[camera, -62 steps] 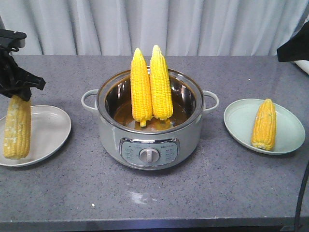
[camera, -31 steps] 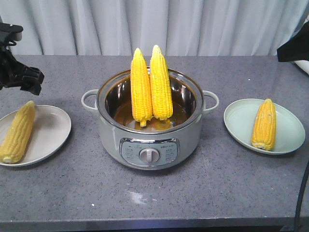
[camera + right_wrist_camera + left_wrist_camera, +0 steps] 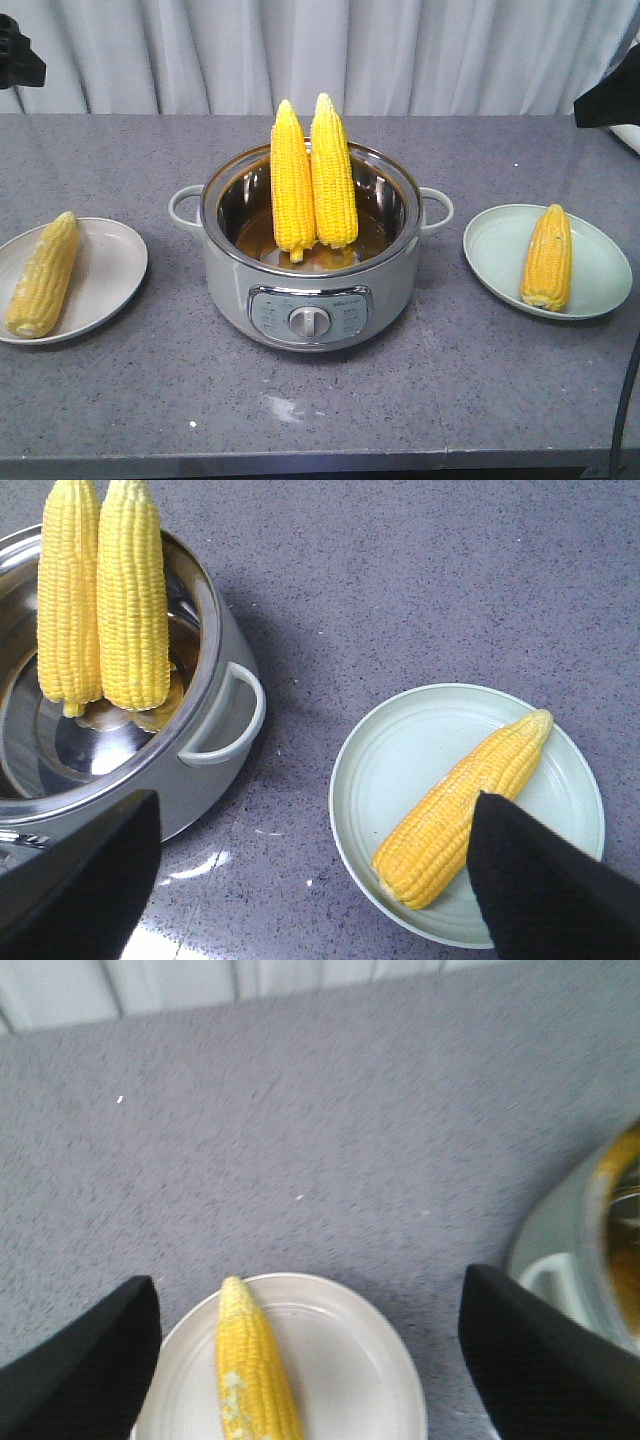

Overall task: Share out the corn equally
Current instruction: 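Reach the right gripper to the cob nearest the green plate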

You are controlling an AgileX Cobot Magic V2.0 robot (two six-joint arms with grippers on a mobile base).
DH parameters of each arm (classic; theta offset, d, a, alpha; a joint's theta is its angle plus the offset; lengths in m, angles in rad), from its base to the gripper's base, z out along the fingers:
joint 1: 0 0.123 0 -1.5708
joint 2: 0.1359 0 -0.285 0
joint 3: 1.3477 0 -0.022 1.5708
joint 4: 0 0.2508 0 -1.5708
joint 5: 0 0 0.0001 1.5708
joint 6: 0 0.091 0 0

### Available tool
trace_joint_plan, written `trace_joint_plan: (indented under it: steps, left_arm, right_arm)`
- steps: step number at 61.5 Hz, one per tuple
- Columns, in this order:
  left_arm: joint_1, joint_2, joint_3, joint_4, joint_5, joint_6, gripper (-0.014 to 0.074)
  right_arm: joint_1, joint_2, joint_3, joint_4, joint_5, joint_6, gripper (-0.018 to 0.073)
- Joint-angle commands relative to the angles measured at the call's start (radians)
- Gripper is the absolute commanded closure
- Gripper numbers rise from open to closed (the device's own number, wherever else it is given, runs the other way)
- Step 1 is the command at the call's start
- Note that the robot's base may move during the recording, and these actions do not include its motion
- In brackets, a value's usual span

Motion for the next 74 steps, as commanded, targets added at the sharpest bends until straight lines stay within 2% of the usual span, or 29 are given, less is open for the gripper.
trace_joint_plan:
  steps: [1,12,19,27,37,46,74]
  left_arm:
    - [0.001,-0.09,0.022,-0.061,-0.082,0.023,0.0022]
    - [0.001,-0.169,0.128,-0.071,-0.157,0.024,0.0022]
    - [0.001,-0.176,0.133,-0.071,-0.165,0.024,0.0022]
    - [0.001,-0.175,0.133,-0.071,-0.165,0.025,0.0022]
    - [0.001,-0.175,0.133,-0.071,-0.164,0.025,0.0022]
    - [0.001,-0.175,0.133,-0.071,-0.163,0.025,0.0022]
    - [0.001,-0.175,0.133,-0.072,-0.164,0.024,0.0022]
  right_arm:
    - [-0.002,-0.023,-0.025,0.028,-0.052,-0.008,-0.0035]
    - [-0.002,-0.019,-0.025,0.048,-0.053,-0.008,-0.0035]
    - [0.02,0.021,-0.025,0.126,-0.055,-0.035,-0.0035]
    - [0.133,0.09,-0.025,0.116,-0.12,-0.059,-0.0034]
    - [0.283,0.185,-0.026,0.098,-0.305,-0.059,-0.0034]
    - [0.356,0.273,-0.054,0.095,-0.415,-0.065,-0.0034]
    - [0.38,0.553,-0.385,0.107,-0.305,-0.016,-0.0034]
